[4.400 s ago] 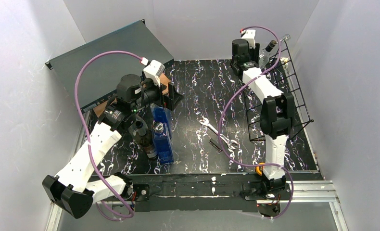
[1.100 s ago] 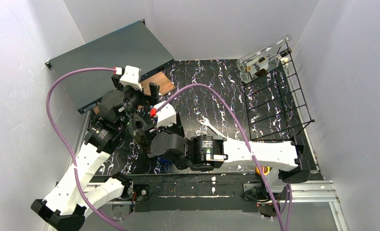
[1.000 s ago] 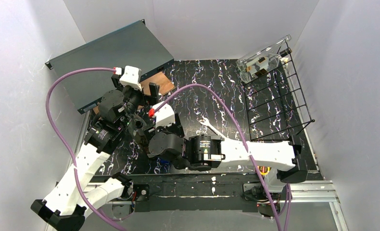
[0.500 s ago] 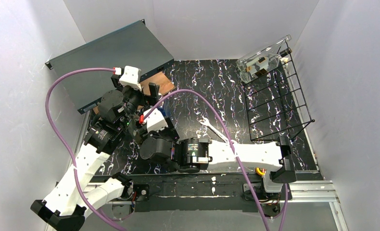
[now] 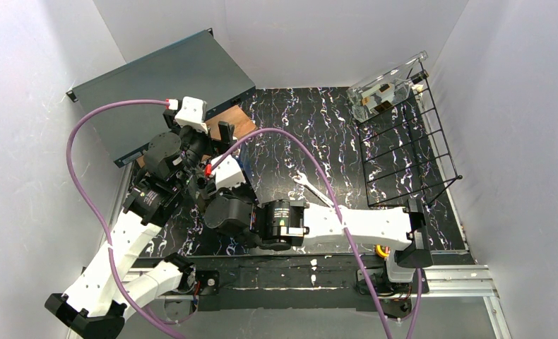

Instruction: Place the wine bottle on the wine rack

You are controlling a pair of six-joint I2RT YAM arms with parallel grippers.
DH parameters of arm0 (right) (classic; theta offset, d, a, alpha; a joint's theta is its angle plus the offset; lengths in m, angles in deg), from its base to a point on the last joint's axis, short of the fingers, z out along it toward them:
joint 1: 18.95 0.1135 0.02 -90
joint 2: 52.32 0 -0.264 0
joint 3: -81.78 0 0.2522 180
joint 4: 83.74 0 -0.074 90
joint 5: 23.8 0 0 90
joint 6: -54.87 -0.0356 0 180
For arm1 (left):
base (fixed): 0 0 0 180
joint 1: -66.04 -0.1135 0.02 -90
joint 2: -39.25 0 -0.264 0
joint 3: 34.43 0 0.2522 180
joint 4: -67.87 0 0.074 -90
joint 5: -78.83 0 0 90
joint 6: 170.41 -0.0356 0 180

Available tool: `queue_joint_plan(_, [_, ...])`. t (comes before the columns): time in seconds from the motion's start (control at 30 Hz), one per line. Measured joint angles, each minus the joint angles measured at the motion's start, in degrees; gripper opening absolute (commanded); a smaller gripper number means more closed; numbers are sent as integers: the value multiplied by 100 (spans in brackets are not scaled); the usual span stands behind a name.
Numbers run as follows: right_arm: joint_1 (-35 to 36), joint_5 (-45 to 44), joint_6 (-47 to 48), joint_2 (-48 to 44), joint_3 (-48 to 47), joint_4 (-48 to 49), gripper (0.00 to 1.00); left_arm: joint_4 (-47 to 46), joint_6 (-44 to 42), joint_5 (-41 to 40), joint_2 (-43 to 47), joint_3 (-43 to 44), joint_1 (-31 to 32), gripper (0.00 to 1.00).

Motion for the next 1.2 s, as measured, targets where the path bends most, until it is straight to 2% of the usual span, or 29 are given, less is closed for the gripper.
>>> queue_joint_plan(0.07, [-22, 31, 22, -2, 0, 17, 21, 0, 0, 7, -2, 0, 0, 99])
queue_joint_plan(0.13, [-42, 79, 50, -9, 0, 26, 2, -2, 2, 9, -15, 0, 0, 99])
queue_joint_plan(0.4, [-52, 155, 203, -286, 295, 83, 1, 26, 46, 142, -168, 0, 0, 99])
queue_joint_plan(0.7, [-155, 0, 848, -636, 575, -46, 1, 26, 48, 151, -212, 0, 0, 99])
queue_joint_plan(0.8, [-369, 138, 901, -901, 809, -9, 1, 24, 48, 175, -216, 0, 0, 99])
queue_joint_plan(0.97, [-1172, 426, 885, -1333, 981, -9, 1, 20, 46, 157, -216, 0, 0, 99])
queue_joint_plan(1.2, [-1814, 28, 1587, -1532, 944, 59, 1, 24, 48, 162, -267, 0, 0, 99])
